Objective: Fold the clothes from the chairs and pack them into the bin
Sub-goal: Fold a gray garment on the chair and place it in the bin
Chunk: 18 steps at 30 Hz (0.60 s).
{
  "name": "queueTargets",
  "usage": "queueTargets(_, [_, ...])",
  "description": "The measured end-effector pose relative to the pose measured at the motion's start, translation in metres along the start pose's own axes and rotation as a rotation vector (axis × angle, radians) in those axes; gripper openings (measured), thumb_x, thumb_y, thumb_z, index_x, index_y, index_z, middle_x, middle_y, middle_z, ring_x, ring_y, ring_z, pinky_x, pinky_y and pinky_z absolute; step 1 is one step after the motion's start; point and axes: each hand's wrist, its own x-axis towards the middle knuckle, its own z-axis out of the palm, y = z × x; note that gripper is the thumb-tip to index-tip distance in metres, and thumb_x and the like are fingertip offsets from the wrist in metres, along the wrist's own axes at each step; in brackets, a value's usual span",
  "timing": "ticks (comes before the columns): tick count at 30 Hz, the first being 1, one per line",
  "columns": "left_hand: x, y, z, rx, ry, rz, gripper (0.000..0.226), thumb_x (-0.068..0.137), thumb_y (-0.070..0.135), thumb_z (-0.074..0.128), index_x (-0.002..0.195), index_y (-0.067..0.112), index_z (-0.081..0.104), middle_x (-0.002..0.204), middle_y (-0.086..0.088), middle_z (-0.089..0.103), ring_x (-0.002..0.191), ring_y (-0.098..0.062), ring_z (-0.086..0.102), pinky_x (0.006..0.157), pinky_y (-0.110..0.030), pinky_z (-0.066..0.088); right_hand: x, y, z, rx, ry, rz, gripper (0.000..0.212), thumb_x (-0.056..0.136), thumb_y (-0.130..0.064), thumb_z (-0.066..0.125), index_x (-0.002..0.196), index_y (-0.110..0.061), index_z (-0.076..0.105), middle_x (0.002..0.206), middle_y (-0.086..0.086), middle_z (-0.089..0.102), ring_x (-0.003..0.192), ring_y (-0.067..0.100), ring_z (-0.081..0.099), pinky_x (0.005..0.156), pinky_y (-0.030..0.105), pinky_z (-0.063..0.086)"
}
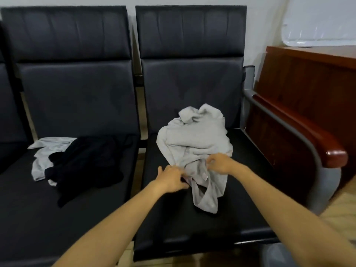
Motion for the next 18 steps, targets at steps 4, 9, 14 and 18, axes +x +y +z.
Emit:
queueTargets(4, [-0.031, -0.009, 0.017, -0.047, 0.016, -0.118, 0.033, 0.097, 0.028, 0.052, 0.129, 0.02, 0.051, 0.139, -0.001, 0.042, 0.13, -0.025, 0.039, 0.115, -0.05, 0.017, -0.036, 0.009, 0.036, 0.159, 0.148, 0.137, 0.048, 0.093, -0.033, 0.057, 0.134, -0.012, 0.045, 0.137, 0.01, 0.041, 0.122, 0.03, 0.046, 0.098, 0.038, 0.044])
queueTargets(9, [-0.058, 0.003, 0.024, -0.061, -0.052, -0.113, 0.046, 0.101, 0.031, 0.042, 0.145, 0.02, 0.037, 0.152, 0.0, 0.032, 0.138, -0.025, 0.03, 0.116, -0.05, 0.017, -0.073, -0.004, 0.072, 0.222, 0.274, 0.24, 0.065, 0.083, -0.063, 0.057, 0.118, -0.01, 0.049, 0.125, 0.01, 0.041, 0.119, 0.029, 0.042, 0.094, 0.041, 0.044])
queueTargets(14, [-0.07, 0.011, 0.044, -0.111, -0.003, -0.09, 0.048, 0.099, 0.03, 0.047, 0.145, 0.02, 0.037, 0.154, 0.001, 0.029, 0.14, -0.024, 0.027, 0.117, -0.047, 0.017, -0.083, -0.007, 0.096, 0.098, 0.45, 0.115, 0.028, 0.092, -0.02, 0.058, 0.117, -0.009, 0.059, 0.126, 0.01, 0.048, 0.123, 0.029, 0.04, 0.099, 0.032, 0.036])
queueTargets(18, [-0.067, 0.019, 0.042, -0.266, 0.275, -0.065, 0.049, 0.1, 0.013, 0.041, 0.148, 0.015, 0.028, 0.152, -0.005, 0.027, 0.137, -0.024, 0.028, 0.111, -0.033, 0.028, -0.103, -0.005, 0.099, 0.249, 0.396, -0.172, 0.019, 0.09, 0.006, 0.045, 0.093, -0.005, 0.06, 0.093, 0.005, 0.055, 0.09, 0.023, 0.054, 0.073, 0.025, 0.038])
